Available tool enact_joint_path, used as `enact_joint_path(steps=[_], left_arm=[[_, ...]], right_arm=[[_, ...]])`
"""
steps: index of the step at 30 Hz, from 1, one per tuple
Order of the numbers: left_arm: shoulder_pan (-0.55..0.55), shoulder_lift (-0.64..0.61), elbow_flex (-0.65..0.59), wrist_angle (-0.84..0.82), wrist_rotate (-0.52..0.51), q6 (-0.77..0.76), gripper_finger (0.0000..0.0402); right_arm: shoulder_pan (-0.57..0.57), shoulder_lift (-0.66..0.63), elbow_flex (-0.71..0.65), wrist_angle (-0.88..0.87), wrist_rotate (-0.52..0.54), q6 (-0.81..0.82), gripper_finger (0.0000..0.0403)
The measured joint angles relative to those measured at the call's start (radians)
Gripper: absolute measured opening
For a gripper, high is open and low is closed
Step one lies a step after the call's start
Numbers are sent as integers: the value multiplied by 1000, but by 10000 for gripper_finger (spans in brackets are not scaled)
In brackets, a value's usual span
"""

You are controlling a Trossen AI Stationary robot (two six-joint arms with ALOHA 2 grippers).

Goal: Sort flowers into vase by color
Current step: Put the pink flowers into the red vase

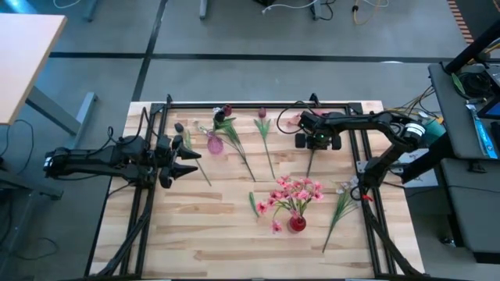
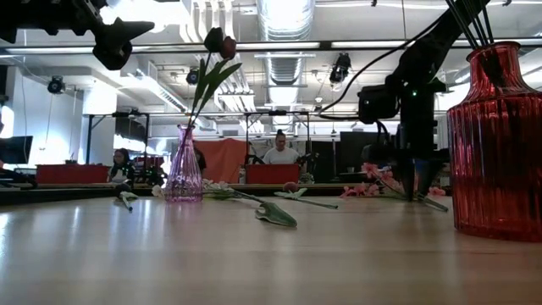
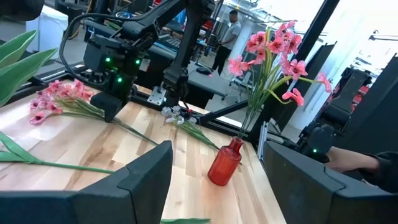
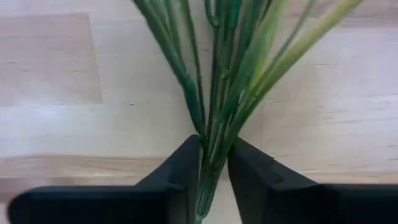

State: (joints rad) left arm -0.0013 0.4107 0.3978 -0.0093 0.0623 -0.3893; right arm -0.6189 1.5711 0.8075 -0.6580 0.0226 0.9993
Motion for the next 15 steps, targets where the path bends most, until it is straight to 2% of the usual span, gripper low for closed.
enact_joint_path(steps=[7,15], left_arm=[[0,0,0,0,0,0,235],[0,0,0,0,0,0,235]], right_arm=[[0,1,30,-11,0,-6,24],[-3,-69,52,-5,34,-73,18]])
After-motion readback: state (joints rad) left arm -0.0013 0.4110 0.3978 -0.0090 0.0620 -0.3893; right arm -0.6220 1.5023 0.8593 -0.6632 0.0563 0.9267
